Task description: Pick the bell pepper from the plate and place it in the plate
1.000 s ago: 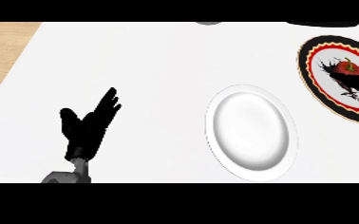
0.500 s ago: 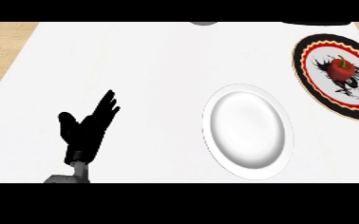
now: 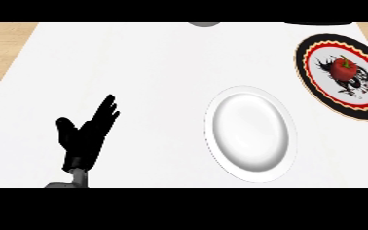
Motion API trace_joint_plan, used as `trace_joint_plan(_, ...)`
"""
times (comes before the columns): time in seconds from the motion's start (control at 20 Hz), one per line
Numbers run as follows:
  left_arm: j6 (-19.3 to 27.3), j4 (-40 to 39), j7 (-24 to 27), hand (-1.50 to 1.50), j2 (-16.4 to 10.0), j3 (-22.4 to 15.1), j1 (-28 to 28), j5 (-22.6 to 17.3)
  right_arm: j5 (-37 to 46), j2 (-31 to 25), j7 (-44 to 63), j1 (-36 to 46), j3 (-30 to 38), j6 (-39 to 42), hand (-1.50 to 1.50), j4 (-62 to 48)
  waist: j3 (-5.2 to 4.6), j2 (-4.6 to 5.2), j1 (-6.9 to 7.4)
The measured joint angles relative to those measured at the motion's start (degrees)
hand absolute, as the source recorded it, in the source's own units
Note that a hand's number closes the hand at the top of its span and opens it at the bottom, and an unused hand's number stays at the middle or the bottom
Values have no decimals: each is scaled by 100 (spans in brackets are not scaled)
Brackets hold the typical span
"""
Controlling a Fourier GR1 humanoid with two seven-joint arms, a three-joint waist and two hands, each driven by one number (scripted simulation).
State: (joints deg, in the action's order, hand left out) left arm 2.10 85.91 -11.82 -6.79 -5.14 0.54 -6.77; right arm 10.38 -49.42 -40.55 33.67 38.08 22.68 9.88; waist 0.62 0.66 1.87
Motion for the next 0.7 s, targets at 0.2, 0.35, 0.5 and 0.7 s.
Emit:
trace_joint_plan(0.2,-5,32,-13,0,-8,20,30,3,119,-69,-195,-365,-147,67,-150,87,-3,-13,-20)
trace_joint_plan(0.35,-51,-41,-21,0,-28,74,6,-32,203,-88,-321,-582,-255,20,-150,150,-6,-25,-42)
trace_joint_plan(0.5,-95,-97,-15,0,-62,142,-19,-62,263,-118,-410,-740,-334,-33,-150,163,-4,-32,-46)
trace_joint_plan(0.7,20,-141,40,0,31,100,-25,65,321,-81,-615,-1004,-426,-136,-150,187,1,-52,-68)
